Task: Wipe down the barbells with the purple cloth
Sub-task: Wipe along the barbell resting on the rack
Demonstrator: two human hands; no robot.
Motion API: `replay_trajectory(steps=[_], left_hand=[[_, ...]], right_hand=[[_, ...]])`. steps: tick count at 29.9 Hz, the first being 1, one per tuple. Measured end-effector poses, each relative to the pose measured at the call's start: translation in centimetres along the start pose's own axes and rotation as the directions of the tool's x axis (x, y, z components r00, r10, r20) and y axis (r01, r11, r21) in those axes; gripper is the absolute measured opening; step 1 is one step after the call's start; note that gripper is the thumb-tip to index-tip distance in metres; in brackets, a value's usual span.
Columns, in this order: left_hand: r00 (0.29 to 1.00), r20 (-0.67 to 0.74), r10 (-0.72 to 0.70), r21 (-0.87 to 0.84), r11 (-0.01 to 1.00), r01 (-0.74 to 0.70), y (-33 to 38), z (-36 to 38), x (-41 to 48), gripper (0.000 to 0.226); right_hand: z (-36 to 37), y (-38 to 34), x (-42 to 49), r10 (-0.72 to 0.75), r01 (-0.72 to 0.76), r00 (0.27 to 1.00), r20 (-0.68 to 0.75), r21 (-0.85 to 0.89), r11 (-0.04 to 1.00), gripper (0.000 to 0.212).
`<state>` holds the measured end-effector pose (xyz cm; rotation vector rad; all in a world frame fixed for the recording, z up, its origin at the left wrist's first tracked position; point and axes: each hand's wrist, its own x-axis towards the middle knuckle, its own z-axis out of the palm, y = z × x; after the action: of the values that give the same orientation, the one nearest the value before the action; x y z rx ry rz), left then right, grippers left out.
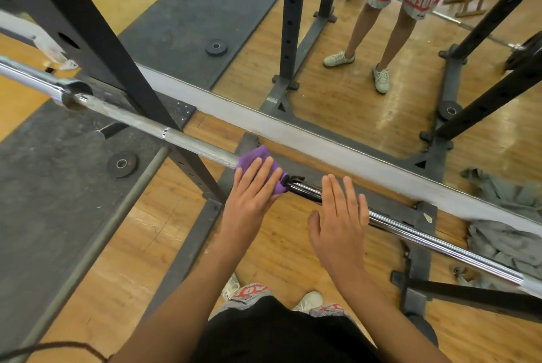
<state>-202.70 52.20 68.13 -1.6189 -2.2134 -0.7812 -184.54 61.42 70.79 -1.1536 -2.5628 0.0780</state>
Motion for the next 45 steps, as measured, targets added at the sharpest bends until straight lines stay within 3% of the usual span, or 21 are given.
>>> replay_trajectory(steps=[5, 9, 11, 15, 18, 23, 27, 31, 34, 39, 45], left_hand=[[0.988, -0.057, -0.146, -0.044, 0.989, 0.144, -1.3, 0.0, -1.0, 0.054], [0.936, -0.072, -0.345, -0.271, 0.910, 0.315, 1.6, 0.6, -0.4, 0.051], [0.845, -0.080, -0.528, -0.417, 0.788, 0.453, 2.6, 0.5, 0.5, 0.050], [0.554, -0.105, -0.826, -0.624, 0.488, 0.610, 2.9, 0.1, 3.1, 0.051], [0.449, -0.088, -0.889, -0.690, 0.380, 0.617, 5.0, 0.8, 4.5, 0.049], [0.395, -0.054, -0.917, -0.819, 0.267, 0.508, 9.6, 1.6, 4.3, 0.050], [0.329, -0.064, -0.942, -0.865, 0.217, 0.453, 8.8, 0.7, 5.7, 0.052], [0.216, -0.091, -0.972, -0.839, 0.192, 0.509, 6.6, 2.0, 6.8, 0.046], [0.214, -0.077, -0.974, -0.848, 0.176, 0.499, 8.6, 2.1, 7.0, 0.046], [0.332, -0.089, -0.939, -0.819, 0.259, 0.512, 8.1, 1.7, 5.8, 0.049], [0.307, -0.090, -0.948, -0.783, 0.258, 0.566, 5.3, 0.4, 6.2, 0.050]], right_hand=[[-0.1, -0.1, -0.1, 0.007, -0.006, 1.000, -0.020, 0.015, 1.000, 0.066], [-0.1, -0.3, 0.0, 0.018, -0.017, 1.000, -0.023, 0.029, 0.999, 0.066], [-0.2, -0.3, -0.1, 0.021, -0.020, 1.000, -0.018, 0.031, 0.999, 0.067], [-0.4, -0.2, -0.1, 0.007, -0.008, 1.000, 0.020, 0.012, 1.000, 0.068], [-0.6, -0.2, -0.2, 0.008, -0.008, 0.998, 0.069, -0.008, 1.000, 0.071], [-0.6, 0.0, -0.1, -0.021, 0.026, 0.992, 0.122, -0.037, 0.999, 0.077], [-0.8, 0.3, -0.2, -0.040, 0.046, 0.987, 0.154, -0.039, 0.998, 0.082], [-0.8, 0.6, -0.2, -0.066, 0.072, 0.984, 0.167, -0.028, 0.997, 0.087], [-0.8, 0.9, -0.2, -0.078, 0.085, 0.980, 0.184, -0.027, 0.996, 0.088], [-1.1, 1.2, -0.3, -0.127, 0.128, 0.975, 0.183, 0.010, 0.992, 0.082], [-1.5, 0.9, 0.1, -0.095, 0.075, 0.976, 0.194, 0.107, 0.991, 0.063]])
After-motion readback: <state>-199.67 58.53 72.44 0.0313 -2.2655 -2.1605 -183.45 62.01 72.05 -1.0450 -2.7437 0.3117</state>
